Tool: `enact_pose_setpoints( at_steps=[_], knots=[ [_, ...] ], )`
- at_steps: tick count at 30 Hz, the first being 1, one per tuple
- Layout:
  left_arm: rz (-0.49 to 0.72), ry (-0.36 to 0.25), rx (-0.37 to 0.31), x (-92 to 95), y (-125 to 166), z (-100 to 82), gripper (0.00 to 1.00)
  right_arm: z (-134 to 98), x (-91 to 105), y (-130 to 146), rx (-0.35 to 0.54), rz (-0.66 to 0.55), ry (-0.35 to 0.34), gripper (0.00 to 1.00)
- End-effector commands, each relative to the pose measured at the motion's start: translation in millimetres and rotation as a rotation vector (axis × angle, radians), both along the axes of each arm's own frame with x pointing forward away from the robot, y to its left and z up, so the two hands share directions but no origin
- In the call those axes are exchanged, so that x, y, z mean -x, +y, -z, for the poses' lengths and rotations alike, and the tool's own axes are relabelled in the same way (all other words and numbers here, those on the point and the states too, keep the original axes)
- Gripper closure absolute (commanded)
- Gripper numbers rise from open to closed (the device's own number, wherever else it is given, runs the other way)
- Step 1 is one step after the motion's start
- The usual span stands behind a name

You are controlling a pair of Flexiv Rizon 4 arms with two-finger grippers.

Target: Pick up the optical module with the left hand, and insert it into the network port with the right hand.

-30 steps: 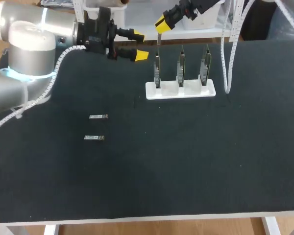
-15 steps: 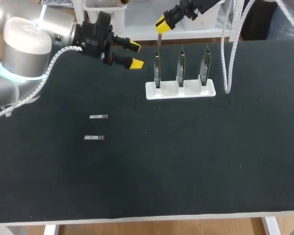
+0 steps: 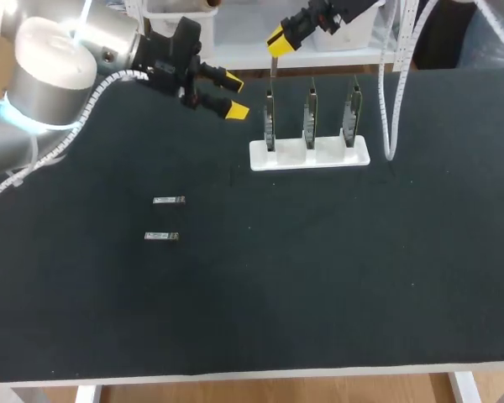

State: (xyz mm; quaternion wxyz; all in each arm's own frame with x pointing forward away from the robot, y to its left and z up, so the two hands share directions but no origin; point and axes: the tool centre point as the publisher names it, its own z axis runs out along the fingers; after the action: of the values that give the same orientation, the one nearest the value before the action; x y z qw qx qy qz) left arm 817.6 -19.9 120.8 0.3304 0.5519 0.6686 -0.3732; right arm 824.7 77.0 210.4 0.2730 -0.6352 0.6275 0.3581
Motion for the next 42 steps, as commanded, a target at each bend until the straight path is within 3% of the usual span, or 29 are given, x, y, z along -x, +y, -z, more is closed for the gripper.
enact_pose_setpoints(
  at_steps=[1,12,18,42],
  knots=[
    [0.006,0.008,-0.009,-4.1,-1,0.4,0.00,-1,-7.1,0,-0.020,-0.366,0.276,1.00],
    [0.013,0.003,-0.009,-2.5,-3,0.2,0.00,-2,-6.0,-1,-0.023,-0.374,0.286,1.00],
    [0.013,0.003,-0.009,-2.5,-3,0.2,0.00,-3,-6.8,0,0.000,-0.435,0.282,1.00],
    [0.013,0.003,-0.009,-2.5,-3,0.2,0.00,25,-20.2,18,0.039,-0.507,0.338,1.00]
  ],
)
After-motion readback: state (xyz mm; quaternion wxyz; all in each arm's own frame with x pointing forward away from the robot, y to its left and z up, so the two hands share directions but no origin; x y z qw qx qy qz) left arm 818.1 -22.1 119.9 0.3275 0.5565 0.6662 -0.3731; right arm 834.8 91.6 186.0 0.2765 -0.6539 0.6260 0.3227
